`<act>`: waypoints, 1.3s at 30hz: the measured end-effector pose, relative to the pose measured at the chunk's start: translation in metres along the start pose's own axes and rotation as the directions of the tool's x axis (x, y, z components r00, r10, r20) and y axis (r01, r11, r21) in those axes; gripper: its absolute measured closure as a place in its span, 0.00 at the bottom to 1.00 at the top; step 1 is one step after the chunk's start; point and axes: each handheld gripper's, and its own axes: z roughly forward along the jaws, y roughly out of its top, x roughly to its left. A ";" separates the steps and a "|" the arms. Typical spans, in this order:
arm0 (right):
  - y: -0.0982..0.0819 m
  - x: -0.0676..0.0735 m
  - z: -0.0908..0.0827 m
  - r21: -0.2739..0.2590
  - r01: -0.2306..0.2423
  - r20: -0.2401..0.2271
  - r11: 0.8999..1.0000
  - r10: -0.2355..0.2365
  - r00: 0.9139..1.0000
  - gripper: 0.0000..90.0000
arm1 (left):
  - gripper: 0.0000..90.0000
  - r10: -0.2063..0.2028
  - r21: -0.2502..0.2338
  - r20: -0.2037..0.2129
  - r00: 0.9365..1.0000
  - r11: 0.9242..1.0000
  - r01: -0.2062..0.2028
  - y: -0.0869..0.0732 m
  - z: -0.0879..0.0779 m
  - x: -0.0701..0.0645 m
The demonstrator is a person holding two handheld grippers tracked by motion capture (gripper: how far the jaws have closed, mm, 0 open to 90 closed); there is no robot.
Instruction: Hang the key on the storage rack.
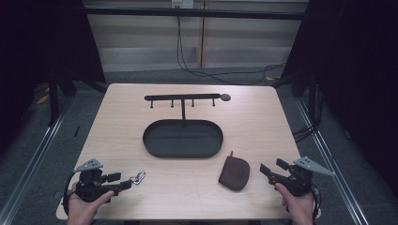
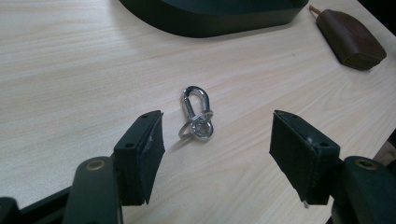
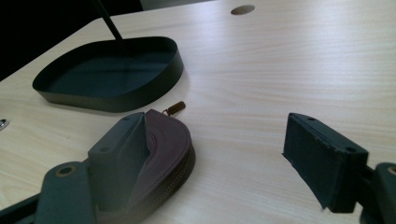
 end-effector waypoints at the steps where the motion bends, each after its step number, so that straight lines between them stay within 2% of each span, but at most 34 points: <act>1: 0.000 0.000 0.001 0.017 -0.004 -0.002 1.000 0.004 1.000 0.24 | 0.39 0.010 0.006 -0.003 1.000 1.000 -0.010 0.000 0.001 0.000; 4: 0.001 -0.001 0.003 0.078 -0.021 -0.032 0.997 0.023 0.999 0.24 | 0.39 0.015 0.021 -0.005 1.000 1.000 -0.015 0.000 0.003 -0.001; 8: 0.001 0.000 0.004 0.089 -0.005 -0.043 0.996 0.009 0.999 0.24 | 0.39 0.014 0.028 -0.014 1.000 1.000 -0.013 -0.001 0.003 -0.002; 13: 0.000 0.003 0.004 0.109 0.014 -0.052 0.994 -0.008 0.999 0.24 | 0.40 0.030 0.031 0.000 1.000 0.999 -0.030 0.001 0.002 -0.004; 22: 0.001 0.006 0.006 0.123 0.034 -0.059 0.992 -0.027 0.998 0.24 | 0.48 0.046 0.042 0.004 0.999 0.998 -0.046 0.005 -0.002 -0.008; 24: 0.001 0.006 0.005 0.123 0.032 -0.058 0.992 -0.025 0.998 0.24 | 0.50 0.052 0.060 -0.003 0.999 0.997 -0.052 0.010 -0.002 -0.009; 33: 0.001 0.007 0.007 0.129 0.037 -0.069 0.991 -0.028 0.997 0.26 | 0.53 0.059 0.086 -0.012 0.998 0.995 -0.057 0.020 -0.002 -0.012; 34: 0.001 0.007 0.007 0.129 0.037 -0.069 0.991 -0.028 0.997 0.26 | 0.53 0.063 0.104 -0.012 0.998 0.993 -0.061 0.021 -0.001 -0.012; 36: 0.001 0.006 0.007 0.129 0.033 -0.069 0.991 -0.024 0.997 0.26 | 0.54 0.064 0.108 -0.009 0.998 0.992 -0.062 0.022 -0.001 -0.012; 37: 0.001 0.006 0.006 0.130 0.031 -0.066 0.991 -0.023 0.998 0.26 | 0.54 0.077 0.122 -0.009 0.997 0.990 -0.075 0.024 -0.001 -0.012; 39: 0.001 0.005 0.007 0.131 0.030 -0.070 0.991 -0.021 0.997 0.26 | 0.55 0.090 0.146 -0.028 0.996 0.986 -0.085 0.027 0.000 -0.014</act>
